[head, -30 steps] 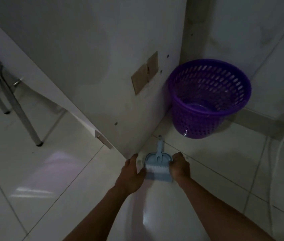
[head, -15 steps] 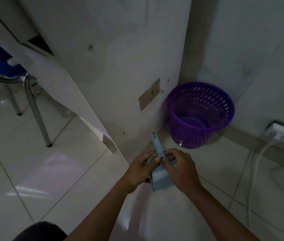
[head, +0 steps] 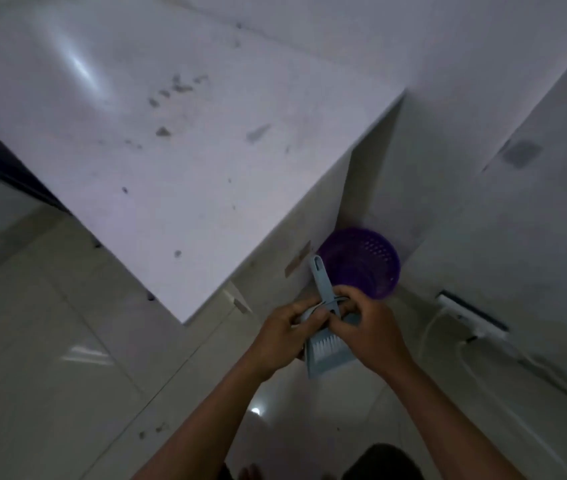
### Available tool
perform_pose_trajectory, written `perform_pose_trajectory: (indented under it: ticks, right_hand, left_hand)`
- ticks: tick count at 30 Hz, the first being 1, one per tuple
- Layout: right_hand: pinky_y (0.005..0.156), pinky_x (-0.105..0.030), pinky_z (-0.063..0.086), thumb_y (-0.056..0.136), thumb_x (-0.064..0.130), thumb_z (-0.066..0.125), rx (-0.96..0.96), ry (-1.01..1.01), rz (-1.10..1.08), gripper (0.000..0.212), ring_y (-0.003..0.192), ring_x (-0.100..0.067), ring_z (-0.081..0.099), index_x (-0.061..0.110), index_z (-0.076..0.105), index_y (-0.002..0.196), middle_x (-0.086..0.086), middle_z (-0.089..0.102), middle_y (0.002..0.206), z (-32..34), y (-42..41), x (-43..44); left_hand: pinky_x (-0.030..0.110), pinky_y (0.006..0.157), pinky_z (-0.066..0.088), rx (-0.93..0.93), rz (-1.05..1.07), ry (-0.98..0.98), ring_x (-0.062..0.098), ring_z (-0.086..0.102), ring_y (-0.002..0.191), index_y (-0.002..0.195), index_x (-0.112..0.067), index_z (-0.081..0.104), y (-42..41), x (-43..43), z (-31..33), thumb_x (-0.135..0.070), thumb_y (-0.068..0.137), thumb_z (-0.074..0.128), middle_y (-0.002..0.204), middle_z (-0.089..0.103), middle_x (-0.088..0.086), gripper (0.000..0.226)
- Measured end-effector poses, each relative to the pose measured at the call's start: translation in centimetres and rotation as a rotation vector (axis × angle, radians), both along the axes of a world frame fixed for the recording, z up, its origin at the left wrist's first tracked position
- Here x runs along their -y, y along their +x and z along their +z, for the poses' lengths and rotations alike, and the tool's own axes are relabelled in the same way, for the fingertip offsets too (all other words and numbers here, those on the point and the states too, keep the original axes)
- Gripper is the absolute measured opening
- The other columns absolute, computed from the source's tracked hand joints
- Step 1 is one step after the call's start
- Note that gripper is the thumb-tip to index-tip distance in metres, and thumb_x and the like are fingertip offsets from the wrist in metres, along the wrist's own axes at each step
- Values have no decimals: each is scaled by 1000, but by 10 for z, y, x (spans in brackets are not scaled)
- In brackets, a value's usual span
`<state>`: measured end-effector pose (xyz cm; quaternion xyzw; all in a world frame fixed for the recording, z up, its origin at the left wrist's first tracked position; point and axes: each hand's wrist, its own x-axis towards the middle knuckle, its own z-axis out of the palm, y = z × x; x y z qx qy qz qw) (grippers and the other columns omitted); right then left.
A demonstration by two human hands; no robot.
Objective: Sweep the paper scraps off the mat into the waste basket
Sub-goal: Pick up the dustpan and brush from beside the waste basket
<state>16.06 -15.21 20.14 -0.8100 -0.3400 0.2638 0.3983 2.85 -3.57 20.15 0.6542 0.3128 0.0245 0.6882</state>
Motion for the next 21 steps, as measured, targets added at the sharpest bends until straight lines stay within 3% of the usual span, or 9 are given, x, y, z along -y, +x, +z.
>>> perform_pose_trajectory:
  ticks: [4, 8, 14, 18, 21]
  right_hand:
    - [60, -11, 48, 80, 39, 75, 33, -2, 54, 41, 80, 8, 63, 35, 60, 119, 22, 66, 88, 150, -2, 3]
    - [62, -9, 50, 78, 29, 78, 112, 62, 99, 40, 78, 5, 64, 27, 65, 116, 18, 67, 83, 251, -20, -9]
    - [57, -2, 43, 77, 16, 79, 109, 157, 199, 30, 73, 6, 63, 25, 67, 102, 15, 66, 74, 318, -72, -65]
    - [56, -20, 53, 77, 27, 81, 47, 148, 198, 22, 63, -2, 66, 24, 66, 92, 6, 69, 67, 333, -122, -118]
    - [53, -25, 45, 74, 41, 81, 34, 81, 251, 23, 61, -11, 64, 25, 69, 85, 2, 67, 61, 337, -168, -161]
  left_hand:
    - [46, 75, 63, 54, -29, -3, 13, 71, 97, 127, -41, 60, -11, 0, 152, -39, 95, 56, 110, 71, -6, 33]
    - [56, 76, 61, 65, 21, 6, 21, 72, 102, 131, -34, 62, -35, -12, 247, -41, 87, 62, 117, 71, 5, 44]
    - [45, 67, 64, 89, 323, 72, 17, 74, 93, 123, -29, 64, -107, -41, 304, -37, 82, 68, 109, 73, 2, 42]
    - [34, 63, 63, 93, 664, 97, 14, 74, 84, 121, -24, 59, -179, -68, 314, -23, 87, 75, 106, 70, 4, 37]
    - [45, 70, 64, 91, 843, 76, 20, 73, 94, 130, -19, 50, -246, -91, 314, -28, 91, 73, 117, 68, 7, 46]
